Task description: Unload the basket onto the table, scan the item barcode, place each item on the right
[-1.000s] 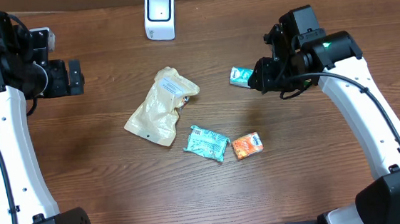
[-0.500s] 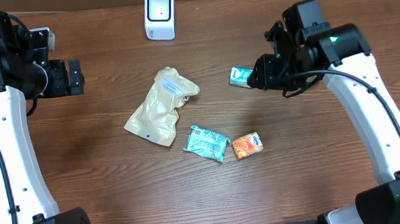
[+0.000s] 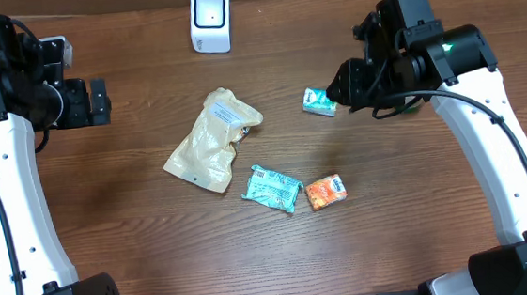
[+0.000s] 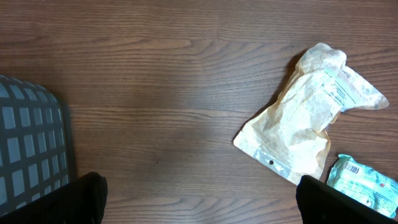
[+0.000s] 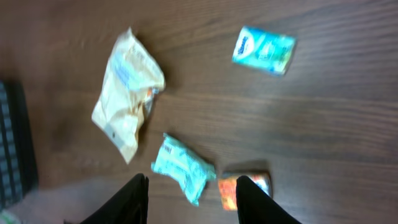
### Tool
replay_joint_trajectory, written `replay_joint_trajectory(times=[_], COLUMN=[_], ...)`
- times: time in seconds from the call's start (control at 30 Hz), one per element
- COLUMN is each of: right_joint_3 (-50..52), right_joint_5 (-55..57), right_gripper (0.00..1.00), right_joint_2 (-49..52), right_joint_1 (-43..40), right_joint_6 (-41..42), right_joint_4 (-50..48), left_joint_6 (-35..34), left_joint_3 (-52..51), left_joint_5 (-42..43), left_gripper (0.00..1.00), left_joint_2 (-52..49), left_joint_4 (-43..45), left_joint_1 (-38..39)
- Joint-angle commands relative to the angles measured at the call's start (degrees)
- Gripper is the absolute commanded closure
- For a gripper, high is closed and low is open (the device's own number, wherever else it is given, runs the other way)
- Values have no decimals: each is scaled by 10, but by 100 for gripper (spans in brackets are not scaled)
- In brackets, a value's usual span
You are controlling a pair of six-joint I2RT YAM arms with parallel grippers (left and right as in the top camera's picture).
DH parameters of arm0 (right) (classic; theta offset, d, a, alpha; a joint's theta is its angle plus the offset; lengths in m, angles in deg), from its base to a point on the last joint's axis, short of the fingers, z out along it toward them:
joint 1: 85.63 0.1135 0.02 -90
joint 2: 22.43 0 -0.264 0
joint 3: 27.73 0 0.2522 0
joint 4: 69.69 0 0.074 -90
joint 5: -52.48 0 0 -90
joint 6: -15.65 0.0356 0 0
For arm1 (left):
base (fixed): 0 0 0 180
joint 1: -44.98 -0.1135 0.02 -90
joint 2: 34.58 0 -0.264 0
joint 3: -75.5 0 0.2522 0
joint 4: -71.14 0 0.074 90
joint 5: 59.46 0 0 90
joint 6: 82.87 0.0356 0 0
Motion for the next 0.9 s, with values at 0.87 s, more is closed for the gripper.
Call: replay_joint_trajectory(times=[0.87], right_joint_3=[17], right_joint_5=[42], right_gripper=[57], right_joint_2=[115], right_joint_1=[0], right_joint_6=[104], right_joint_4=[-107], left_joint_6=[12], left_joint_3=[-2], left_joint_5=[0], left_gripper=[0], left_joint_2=[-3], left_joint_4=[0], left_joint_1=[7])
